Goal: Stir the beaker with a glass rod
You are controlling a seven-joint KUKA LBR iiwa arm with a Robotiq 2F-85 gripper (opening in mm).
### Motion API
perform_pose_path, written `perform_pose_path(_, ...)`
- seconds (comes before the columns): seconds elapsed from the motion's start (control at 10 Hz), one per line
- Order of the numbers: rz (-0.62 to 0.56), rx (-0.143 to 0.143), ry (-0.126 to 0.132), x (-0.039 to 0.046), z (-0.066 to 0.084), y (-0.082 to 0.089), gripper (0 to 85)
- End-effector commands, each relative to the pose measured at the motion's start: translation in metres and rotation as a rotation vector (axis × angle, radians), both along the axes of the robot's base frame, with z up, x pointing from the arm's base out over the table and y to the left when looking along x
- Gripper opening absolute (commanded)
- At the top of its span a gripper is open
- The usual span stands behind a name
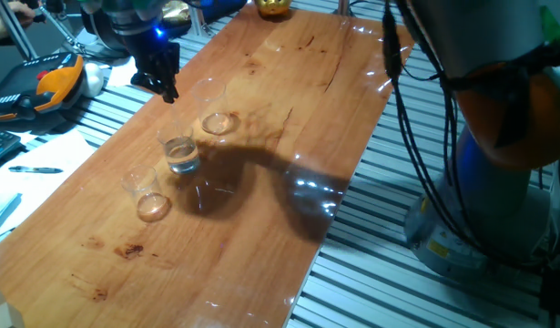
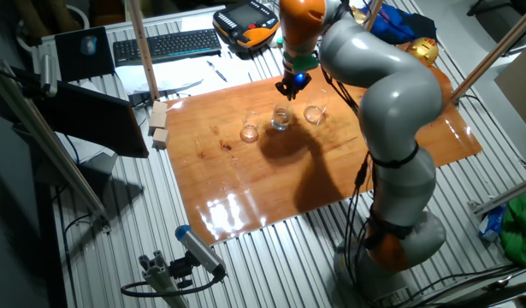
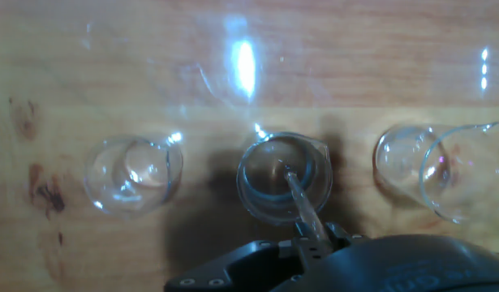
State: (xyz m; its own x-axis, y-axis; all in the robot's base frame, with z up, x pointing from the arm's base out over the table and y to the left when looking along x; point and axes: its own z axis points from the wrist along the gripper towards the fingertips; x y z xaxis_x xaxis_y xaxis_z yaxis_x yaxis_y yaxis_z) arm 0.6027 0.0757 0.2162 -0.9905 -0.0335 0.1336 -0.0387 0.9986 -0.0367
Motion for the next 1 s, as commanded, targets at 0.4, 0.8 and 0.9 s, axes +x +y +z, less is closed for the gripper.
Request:
perform_pose_path(0.4,-0.117,0.124,-0.025,0.0022,-0.0025,0.0000,0.0)
perform_pose_path(0.8,-0.113,0.070,-0.175,0.0060,0.0025,0.0002,0.0)
perform_pose_path(0.9,-0.070,0.032,-0.167,0.0065,0.0046,0.0006,0.0)
